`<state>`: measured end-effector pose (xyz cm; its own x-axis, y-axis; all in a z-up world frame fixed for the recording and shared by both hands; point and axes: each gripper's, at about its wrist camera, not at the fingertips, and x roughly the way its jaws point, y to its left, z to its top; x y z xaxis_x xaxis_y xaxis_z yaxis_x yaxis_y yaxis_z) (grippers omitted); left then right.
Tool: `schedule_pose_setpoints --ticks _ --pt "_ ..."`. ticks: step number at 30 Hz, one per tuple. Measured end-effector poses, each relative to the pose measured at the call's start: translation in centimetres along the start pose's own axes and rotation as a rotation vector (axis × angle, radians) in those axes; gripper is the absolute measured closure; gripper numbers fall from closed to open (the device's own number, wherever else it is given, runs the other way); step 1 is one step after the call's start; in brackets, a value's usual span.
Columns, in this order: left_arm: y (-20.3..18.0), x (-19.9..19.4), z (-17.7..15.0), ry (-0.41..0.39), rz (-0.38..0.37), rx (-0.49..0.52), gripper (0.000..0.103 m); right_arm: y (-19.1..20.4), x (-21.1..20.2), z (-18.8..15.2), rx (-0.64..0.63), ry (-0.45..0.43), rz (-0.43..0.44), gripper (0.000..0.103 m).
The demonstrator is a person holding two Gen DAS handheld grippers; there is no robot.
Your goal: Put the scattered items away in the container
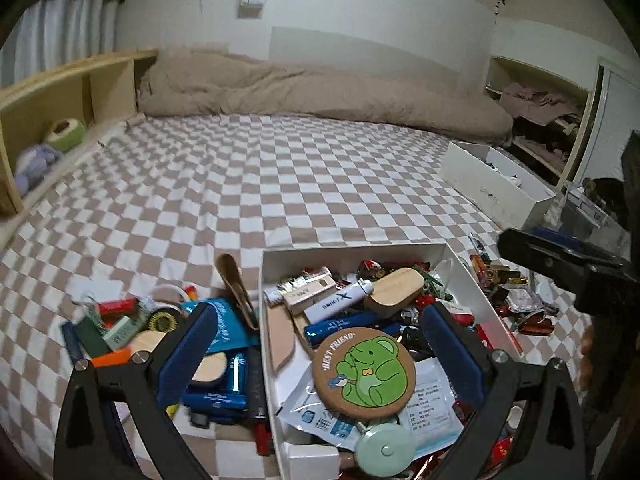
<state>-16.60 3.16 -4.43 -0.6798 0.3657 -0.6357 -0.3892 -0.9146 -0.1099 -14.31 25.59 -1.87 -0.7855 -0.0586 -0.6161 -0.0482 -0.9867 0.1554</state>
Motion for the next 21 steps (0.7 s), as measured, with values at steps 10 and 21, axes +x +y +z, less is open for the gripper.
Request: schedule_pose_setpoints --ticks 10,21 --pt "-2.3 -4.2 0.5 -0.066 0.025 0.019 0.000 -0.6 -4.7 -2.0 -0.010 -0.054 -0.048 0.000" --pt "-3.9 -8.5 -1.1 -0.096 0.053 0.011 0.000 -0.8 -10.2 -4.4 -0.027 -0.107 -0.116 0.000"
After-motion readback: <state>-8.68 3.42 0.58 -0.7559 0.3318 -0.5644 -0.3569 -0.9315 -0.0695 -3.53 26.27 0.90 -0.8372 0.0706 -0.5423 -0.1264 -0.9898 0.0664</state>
